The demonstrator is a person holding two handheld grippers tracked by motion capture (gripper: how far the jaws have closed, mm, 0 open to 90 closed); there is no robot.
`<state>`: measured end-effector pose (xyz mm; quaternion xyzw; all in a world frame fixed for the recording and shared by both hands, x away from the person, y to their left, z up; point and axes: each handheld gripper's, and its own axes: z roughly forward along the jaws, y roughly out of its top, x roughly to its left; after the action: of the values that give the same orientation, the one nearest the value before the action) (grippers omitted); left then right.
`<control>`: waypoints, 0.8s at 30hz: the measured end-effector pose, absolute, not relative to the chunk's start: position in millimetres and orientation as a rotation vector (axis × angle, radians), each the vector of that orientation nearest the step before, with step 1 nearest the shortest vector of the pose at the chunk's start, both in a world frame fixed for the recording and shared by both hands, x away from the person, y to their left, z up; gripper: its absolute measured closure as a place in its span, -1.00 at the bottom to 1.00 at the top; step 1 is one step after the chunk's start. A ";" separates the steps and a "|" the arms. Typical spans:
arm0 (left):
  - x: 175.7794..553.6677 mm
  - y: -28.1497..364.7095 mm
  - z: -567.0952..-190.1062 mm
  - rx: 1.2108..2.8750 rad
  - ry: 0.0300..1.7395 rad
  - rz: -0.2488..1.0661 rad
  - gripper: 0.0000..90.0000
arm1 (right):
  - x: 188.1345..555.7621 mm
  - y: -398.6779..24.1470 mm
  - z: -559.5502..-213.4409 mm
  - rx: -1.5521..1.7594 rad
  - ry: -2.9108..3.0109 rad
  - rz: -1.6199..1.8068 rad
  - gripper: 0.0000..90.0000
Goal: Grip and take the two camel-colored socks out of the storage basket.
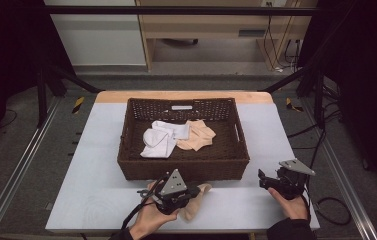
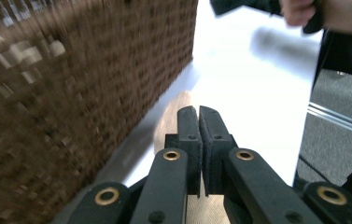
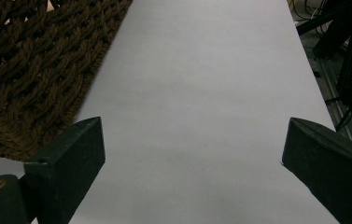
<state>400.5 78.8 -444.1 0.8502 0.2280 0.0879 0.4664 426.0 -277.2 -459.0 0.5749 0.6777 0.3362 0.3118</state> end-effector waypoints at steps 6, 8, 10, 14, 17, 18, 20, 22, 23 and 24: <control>404.0 77.5 -454.8 2.100 0.564 0.201 0.72 | 426.5 -277.0 -459.6 1.523 1.792 0.876 -0.86; 402.8 79.9 -452.7 2.090 0.561 0.218 0.57 | 426.5 -277.0 -459.6 1.523 1.792 0.876 -0.86; 401.8 84.2 -449.4 2.070 0.562 0.226 0.45 | 426.3 -277.0 -459.5 1.523 1.793 0.876 -0.86; 400.0 96.6 -442.1 2.033 0.581 0.255 0.28 | 426.3 -277.0 -459.4 1.523 1.791 0.876 -0.86; 398.5 108.6 -438.1 2.000 0.614 0.269 0.20 | 426.3 -277.3 -459.4 1.525 1.788 0.877 -0.86; 397.7 113.1 -437.1 1.994 0.620 0.277 0.19 | 426.2 -277.3 -459.4 1.525 1.787 0.878 -0.86; 396.2 122.8 -435.3 1.982 0.638 0.298 0.14 | 426.2 -277.3 -459.3 1.523 1.786 0.879 -0.86; 394.3 133.4 -433.9 1.967 0.661 0.315 0.10 | 426.1 -277.5 -459.3 1.521 1.785 0.880 -0.87; 393.2 139.0 -433.2 1.959 0.670 0.319 0.08 | 426.1 -277.5 -459.3 1.522 1.785 0.881 -0.87; 391.7 146.2 -432.7 1.952 0.679 0.328 0.07 | 426.0 -277.6 -459.3 1.520 1.784 0.882 -0.87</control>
<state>391.7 146.2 -432.7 0.8074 0.2809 0.1357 0.5008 426.0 -277.6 -459.3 0.5765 0.6765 0.3345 0.3133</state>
